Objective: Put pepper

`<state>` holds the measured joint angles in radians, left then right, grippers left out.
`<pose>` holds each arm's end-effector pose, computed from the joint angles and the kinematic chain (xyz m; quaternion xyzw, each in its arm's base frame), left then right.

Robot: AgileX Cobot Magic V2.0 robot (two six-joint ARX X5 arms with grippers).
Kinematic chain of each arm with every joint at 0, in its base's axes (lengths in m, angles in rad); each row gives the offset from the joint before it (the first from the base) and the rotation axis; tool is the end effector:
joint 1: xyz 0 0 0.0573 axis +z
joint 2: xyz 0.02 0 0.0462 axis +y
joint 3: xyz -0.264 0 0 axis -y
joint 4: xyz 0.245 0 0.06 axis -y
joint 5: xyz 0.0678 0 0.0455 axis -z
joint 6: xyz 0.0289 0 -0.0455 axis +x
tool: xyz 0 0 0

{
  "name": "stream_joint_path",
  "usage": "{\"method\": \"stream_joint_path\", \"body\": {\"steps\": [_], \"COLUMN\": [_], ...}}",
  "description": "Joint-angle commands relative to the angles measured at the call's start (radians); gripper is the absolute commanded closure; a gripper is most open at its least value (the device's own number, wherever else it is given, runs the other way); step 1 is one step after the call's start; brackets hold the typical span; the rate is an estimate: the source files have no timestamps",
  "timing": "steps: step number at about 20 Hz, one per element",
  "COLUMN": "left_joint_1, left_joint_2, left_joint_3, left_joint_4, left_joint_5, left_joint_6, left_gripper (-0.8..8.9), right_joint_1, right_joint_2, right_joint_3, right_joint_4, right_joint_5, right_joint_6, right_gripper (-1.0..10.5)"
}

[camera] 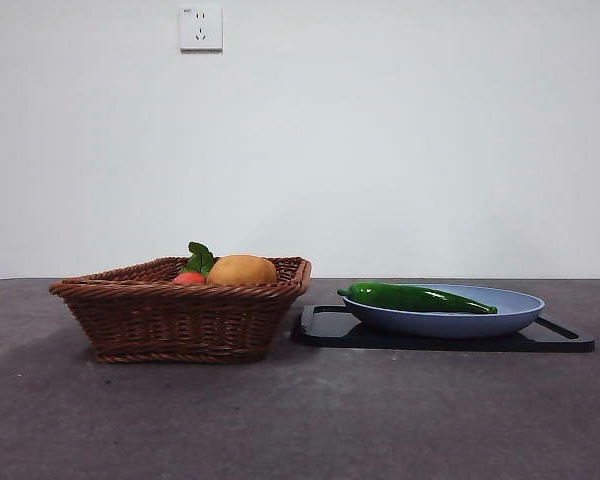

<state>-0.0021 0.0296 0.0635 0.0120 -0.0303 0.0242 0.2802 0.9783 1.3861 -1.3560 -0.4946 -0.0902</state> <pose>0.0955 0.0007 0.1840 0.0117 -0.0228 0.0144 0.9996 0.1193 0.0486 0.3990 0.0117 0.4383 0.3562 0.8251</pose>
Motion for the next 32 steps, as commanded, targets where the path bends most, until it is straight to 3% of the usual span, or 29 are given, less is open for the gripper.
{"method": "stream_joint_path", "body": {"steps": [1, 10, 27, 28, 32], "left_joint_1": [0.003, 0.003, 0.003, 0.003, 0.003], "left_joint_2": [-0.02, -0.028, -0.027, -0.027, -0.027], "left_joint_3": [-0.028, -0.046, -0.046, -0.046, -0.046], "left_joint_4": [0.008, -0.141, -0.14, -0.14, -0.14], "left_joint_5": [0.007, 0.01, 0.009, 0.009, 0.009], "left_joint_6": [-0.034, -0.09, -0.09, -0.09, -0.09], "left_gripper": [8.06, 8.06, 8.05, 8.06, 8.05], "right_joint_1": [0.002, 0.002, -0.018, -0.048, -0.172], "right_joint_2": [0.008, 0.008, -0.01, -0.034, -0.196], "right_joint_3": [0.018, 0.018, 0.018, 0.018, -0.052], "right_joint_4": [-0.014, -0.014, -0.013, 0.008, 0.302], "right_joint_5": [0.001, 0.001, 0.003, 0.002, -0.09], "right_joint_6": [-0.005, -0.005, -0.017, -0.07, -0.067], "right_gripper": [9.4, 9.4, 9.4, 9.4, 9.4]}}
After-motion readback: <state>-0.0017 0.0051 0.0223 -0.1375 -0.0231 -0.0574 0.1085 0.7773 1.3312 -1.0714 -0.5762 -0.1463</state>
